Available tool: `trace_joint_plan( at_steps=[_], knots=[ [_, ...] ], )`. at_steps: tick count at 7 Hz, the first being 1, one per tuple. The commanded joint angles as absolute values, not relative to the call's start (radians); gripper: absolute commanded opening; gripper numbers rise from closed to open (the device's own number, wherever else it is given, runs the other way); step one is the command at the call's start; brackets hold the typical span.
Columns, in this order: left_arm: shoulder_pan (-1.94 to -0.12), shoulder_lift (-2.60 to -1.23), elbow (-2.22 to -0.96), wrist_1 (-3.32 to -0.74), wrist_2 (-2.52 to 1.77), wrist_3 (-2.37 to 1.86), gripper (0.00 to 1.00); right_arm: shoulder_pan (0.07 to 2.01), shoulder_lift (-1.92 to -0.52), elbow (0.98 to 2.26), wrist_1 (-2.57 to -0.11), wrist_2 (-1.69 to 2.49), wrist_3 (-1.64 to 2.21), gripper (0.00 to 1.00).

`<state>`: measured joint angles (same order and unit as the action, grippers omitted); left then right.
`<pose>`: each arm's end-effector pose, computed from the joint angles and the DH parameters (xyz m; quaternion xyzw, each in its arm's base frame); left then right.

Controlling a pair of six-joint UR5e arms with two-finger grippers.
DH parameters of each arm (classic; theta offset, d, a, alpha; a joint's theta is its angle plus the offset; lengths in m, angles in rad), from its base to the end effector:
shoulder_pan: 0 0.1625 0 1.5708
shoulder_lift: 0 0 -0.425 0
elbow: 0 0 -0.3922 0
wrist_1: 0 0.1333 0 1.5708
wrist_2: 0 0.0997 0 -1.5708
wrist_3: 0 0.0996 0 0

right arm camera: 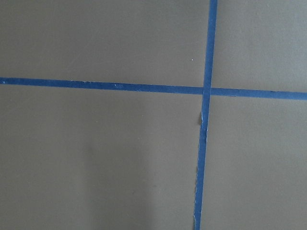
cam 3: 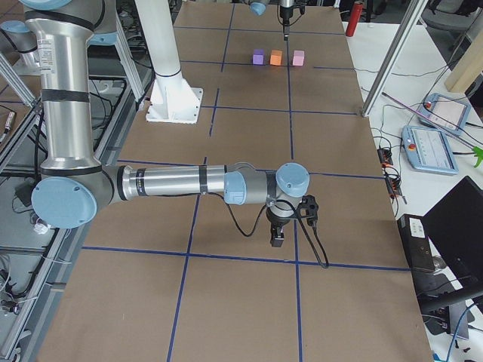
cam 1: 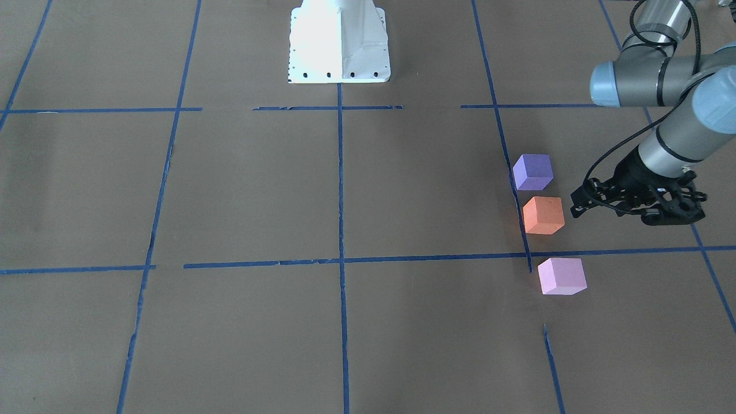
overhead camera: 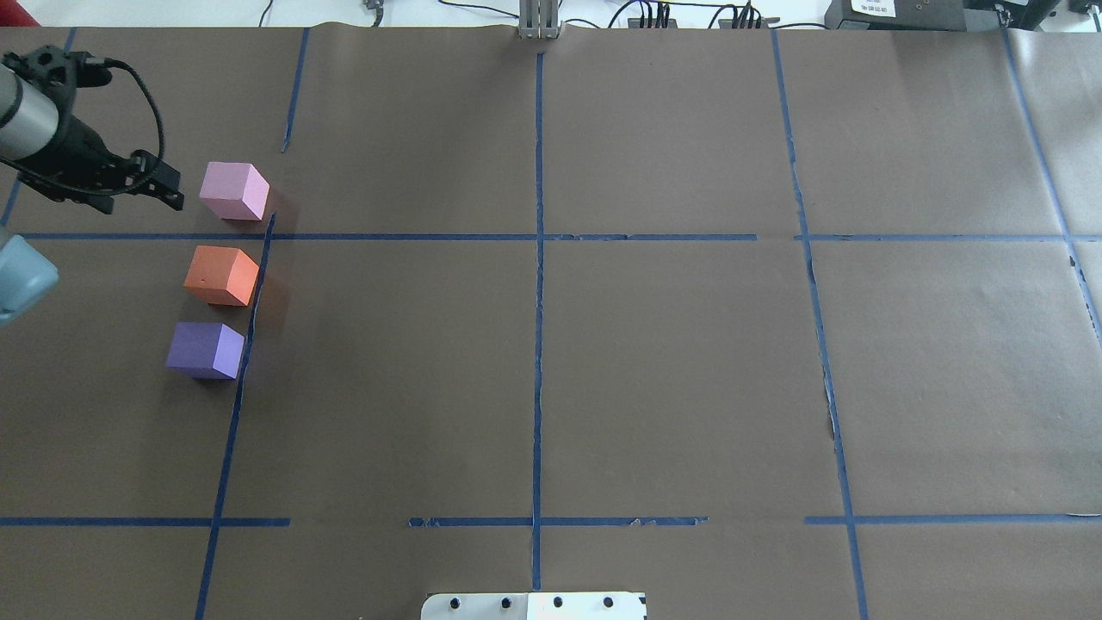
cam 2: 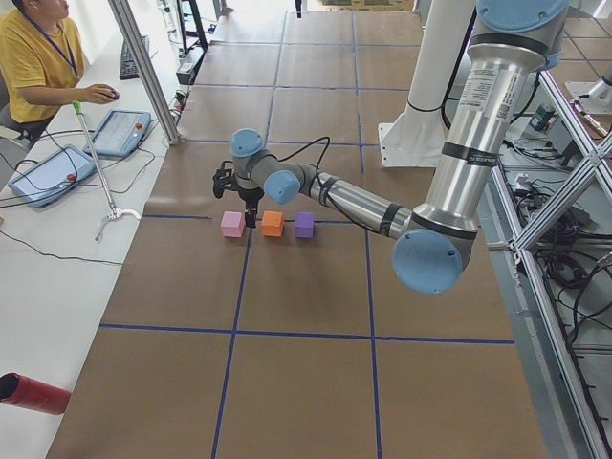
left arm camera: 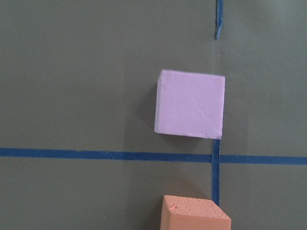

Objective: Arrange blocks in a line

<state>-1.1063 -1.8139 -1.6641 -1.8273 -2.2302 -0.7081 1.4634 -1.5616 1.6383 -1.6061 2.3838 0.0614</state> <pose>0.2038 -0.5681 0.4551 0.0589 0.4108 -0.0161 0.9097 0.0073 -0.5011 0.6217 -0.0144 -0.3955 -0.0293 0.9179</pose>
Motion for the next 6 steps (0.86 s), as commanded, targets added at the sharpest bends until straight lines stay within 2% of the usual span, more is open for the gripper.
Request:
trace_joint_plan(
  at_steps=[1,3,4,6],
  knots=[
    [-1.286,-1.726,-1.660,-1.765,-2.230,-0.303,1.00,1.463,-1.562,1.640,-1.606,2.384,0.061,1.00],
    [-1.456,-1.636,-1.611,-1.691,-2.229,0.131,1.00,1.463,-1.562,1.640,-1.606,2.384,0.061,1.00],
    [-1.556,-1.602,-1.567,-1.689,-2.227,0.164,1.00,1.463,-1.562,1.638,-1.606,2.384,0.061,1.00],
    [-1.566,-1.598,-1.552,-1.689,-2.229,0.169,1.00,1.463,-1.562,1.640,-1.606,2.384,0.061,1.00]
  ],
)
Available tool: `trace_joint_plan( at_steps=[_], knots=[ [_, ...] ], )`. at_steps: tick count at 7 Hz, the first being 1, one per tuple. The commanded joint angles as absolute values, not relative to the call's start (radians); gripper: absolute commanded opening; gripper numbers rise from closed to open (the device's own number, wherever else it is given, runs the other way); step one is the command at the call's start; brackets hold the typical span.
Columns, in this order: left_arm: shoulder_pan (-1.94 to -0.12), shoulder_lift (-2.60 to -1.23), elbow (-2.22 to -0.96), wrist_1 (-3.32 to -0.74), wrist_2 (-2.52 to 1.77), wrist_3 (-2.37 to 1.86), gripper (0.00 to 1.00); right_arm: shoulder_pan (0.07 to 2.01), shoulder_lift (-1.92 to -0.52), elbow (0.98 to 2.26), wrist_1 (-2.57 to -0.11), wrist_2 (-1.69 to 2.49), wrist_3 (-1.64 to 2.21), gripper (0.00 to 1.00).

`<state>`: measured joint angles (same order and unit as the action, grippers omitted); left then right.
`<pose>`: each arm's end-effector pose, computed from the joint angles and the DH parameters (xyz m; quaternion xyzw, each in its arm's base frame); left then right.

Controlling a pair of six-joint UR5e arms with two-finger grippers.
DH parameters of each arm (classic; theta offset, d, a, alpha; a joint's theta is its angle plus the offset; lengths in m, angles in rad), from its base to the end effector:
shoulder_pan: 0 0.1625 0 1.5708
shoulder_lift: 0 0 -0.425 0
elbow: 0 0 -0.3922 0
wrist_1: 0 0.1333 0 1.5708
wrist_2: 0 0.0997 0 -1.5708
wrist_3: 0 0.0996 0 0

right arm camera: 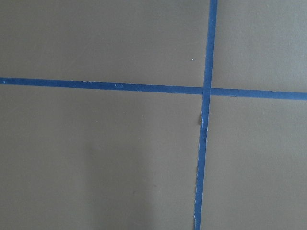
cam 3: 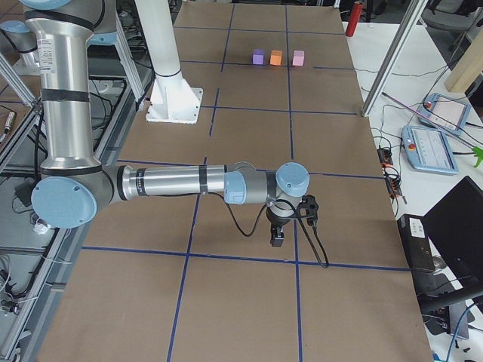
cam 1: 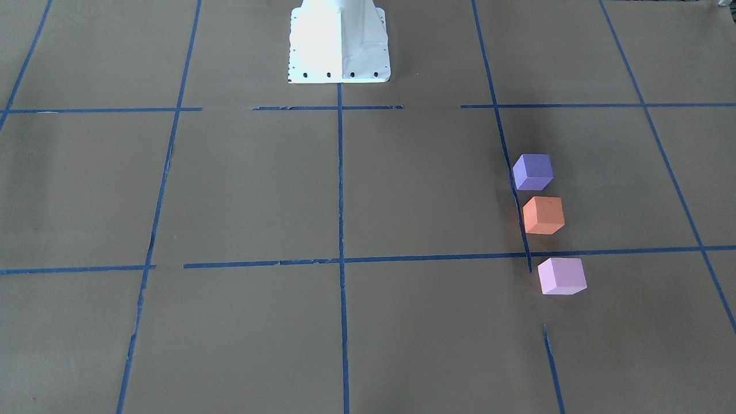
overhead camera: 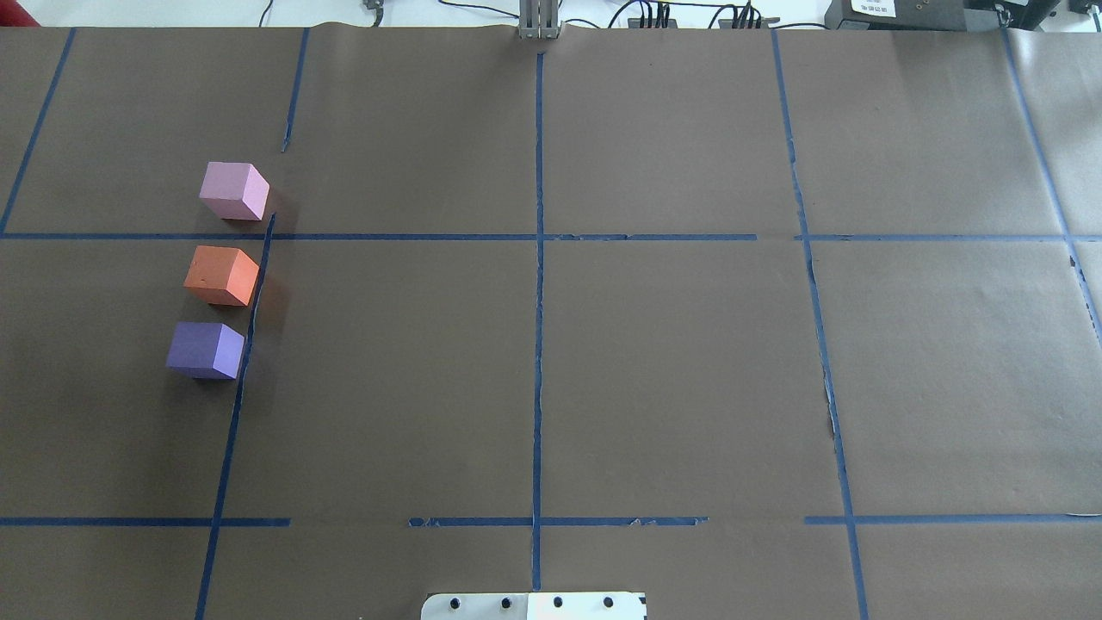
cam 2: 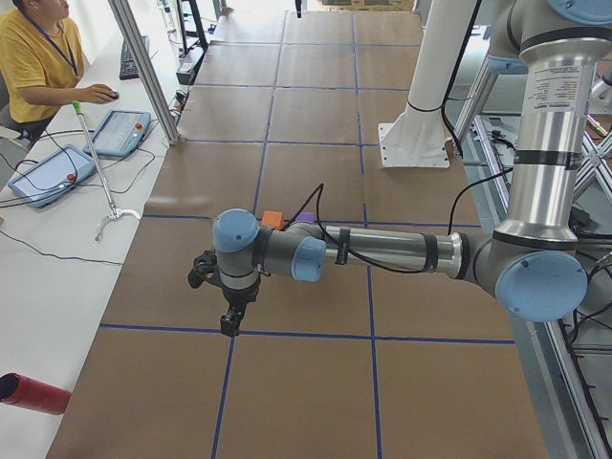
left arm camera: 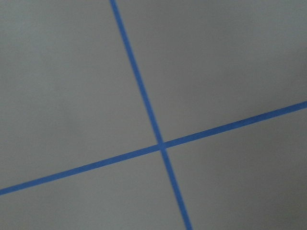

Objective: Arrange blocks in a line

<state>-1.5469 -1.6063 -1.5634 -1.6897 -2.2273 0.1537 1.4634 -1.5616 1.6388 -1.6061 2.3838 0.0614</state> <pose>-0.0601 -0.5189 0.6397 0.0902 0.3163 0.1073 0.9382 0.0073 -0.5011 0.6215 -0.0142 -0.3955 -0.0294 0.9179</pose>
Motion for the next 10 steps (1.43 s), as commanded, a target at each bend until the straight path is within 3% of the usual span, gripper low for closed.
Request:
trace_joint_plan(
  at_steps=[1,10],
  knots=[
    [-1.565,-1.598,-1.552,-1.689,-2.230,0.164,1.00,1.463,-1.562,1.638,-1.606,2.384,0.061,1.00],
    [-1.565,-1.578,-1.560,-1.700,-2.318,0.166,1.00,1.463,-1.562,1.638,-1.606,2.384,0.061,1.00]
  ],
)
